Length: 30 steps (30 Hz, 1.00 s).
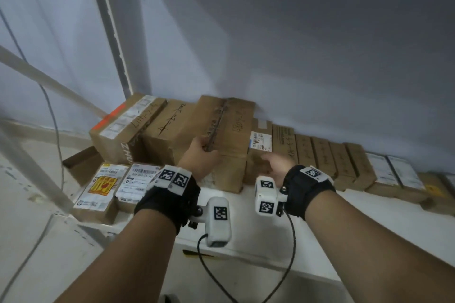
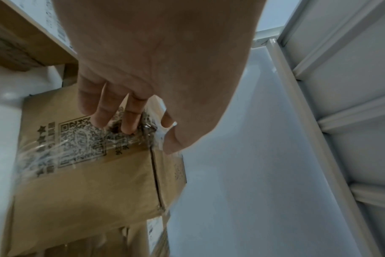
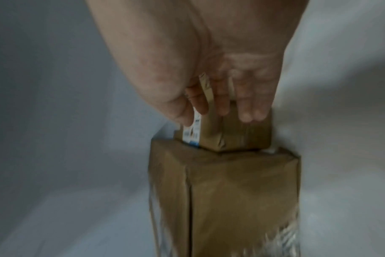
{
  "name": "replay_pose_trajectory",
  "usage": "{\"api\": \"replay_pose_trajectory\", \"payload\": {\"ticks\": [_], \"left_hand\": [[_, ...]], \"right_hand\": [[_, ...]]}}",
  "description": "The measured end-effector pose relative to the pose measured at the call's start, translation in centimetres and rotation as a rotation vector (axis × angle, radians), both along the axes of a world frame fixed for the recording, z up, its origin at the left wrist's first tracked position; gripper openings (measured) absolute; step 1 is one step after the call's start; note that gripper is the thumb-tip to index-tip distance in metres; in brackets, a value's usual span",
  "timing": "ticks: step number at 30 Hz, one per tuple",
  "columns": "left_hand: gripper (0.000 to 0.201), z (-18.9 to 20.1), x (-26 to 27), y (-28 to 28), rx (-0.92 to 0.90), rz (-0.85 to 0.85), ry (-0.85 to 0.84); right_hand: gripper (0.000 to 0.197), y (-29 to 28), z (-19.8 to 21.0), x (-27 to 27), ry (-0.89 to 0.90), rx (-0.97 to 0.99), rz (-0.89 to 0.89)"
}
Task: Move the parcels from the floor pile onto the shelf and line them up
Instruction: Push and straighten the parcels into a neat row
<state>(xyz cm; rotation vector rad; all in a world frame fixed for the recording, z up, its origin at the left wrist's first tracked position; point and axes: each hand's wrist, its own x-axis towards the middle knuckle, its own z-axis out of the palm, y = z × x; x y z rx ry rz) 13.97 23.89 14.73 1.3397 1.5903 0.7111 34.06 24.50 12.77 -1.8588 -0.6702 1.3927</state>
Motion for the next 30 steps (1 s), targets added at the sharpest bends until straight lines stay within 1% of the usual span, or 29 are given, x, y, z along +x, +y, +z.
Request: {"api": "replay_pose_trajectory", "payload": {"ticks": [1, 4, 5, 7, 9, 10, 11, 14, 15, 17, 20, 21, 22, 23, 24, 25, 27, 28, 30], "left_hand": [[0.054, 0.3, 0.3, -0.2, 0.000, 0.003, 0.003], [0.058, 1.2, 2.2, -0.2, 0.019, -0.040, -0.008], [0.059, 1.4, 3.1, -0.2, 0.028, -0.074, -0.006], [0.055, 1.7, 4.8, -0.2, 0.047, -0.141, 0.047], [0.050, 1.7, 5.9, 0.0, 0.053, -0.178, 0.106], [0.048, 1.6, 6.2, 0.1, 0.056, -0.182, 0.128], [0.046, 1.6, 6.4, 0.3, 0.064, -0.182, 0.149], [0.035, 1.5, 6.8, 0.3, 0.091, -0.185, 0.163], [0.032, 1.5, 7.0, 0.0, 0.095, -0.208, 0.134], [0.025, 1.5, 8.3, -1.0, 0.093, -0.291, 0.061], [0.016, 0.5, 10.8, -2.1, 0.052, -0.405, 0.027], [0.016, -0.1, 11.5, -2.1, 0.039, -0.422, 0.033], [0.016, -0.7, 12.1, -1.9, 0.022, -0.423, 0.047], [0.017, -1.2, 12.6, -1.7, 0.000, -0.418, 0.058], [0.018, -1.8, 13.2, -1.3, -0.016, -0.414, 0.070], [0.019, -2.3, 13.6, -0.9, -0.016, -0.409, 0.086], [0.024, -3.3, 14.5, -0.1, -0.030, -0.401, 0.100], [0.022, -3.7, 14.9, 0.1, -0.060, -0.411, 0.080], [0.012, -4.6, 15.7, 0.4, -0.131, -0.443, 0.023]], "right_hand": [[0.013, -0.2, -0.2, 0.8, -0.051, -0.021, -0.004], [0.028, 0.0, -1.9, 2.5, -0.122, -0.037, -0.033], [0.027, 0.0, -2.3, 2.8, -0.120, -0.046, -0.034], [0.018, -0.2, -2.7, 2.9, -0.072, -0.047, -0.030], [0.028, -0.8, -3.1, 3.1, -0.042, -0.024, -0.003], [0.028, -1.1, -3.3, 3.3, -0.034, -0.021, 0.008], [0.026, -1.5, -3.5, 4.0, -0.018, -0.017, -0.006], [0.030, -2.8, -4.2, 7.1, -0.032, -0.011, -0.103], [0.025, -3.3, -4.0, 8.1, -0.045, -0.006, -0.119], [0.012, -3.8, -4.0, 9.7, 0.007, -0.007, -0.120], [0.010, -3.4, -4.4, 10.4, 0.038, 0.037, -0.081], [0.008, -3.0, -5.1, 10.7, 0.016, 0.042, -0.055], [0.012, -2.6, -5.6, 10.8, -0.004, 0.055, -0.029], [0.022, -2.2, -6.2, 11.0, -0.002, 0.067, -0.002], [0.031, -2.3, -6.2, 11.0, -0.007, 0.069, 0.041], [0.035, -2.7, -5.8, 10.7, 0.001, 0.072, 0.048], [0.027, -3.3, -5.8, 11.9, 0.052, 0.070, 0.012], [0.023, -3.5, -6.3, 13.1, 0.051, 0.060, -0.009], [0.020, -4.3, -7.1, 16.1, 0.011, 0.035, -0.060]]}}
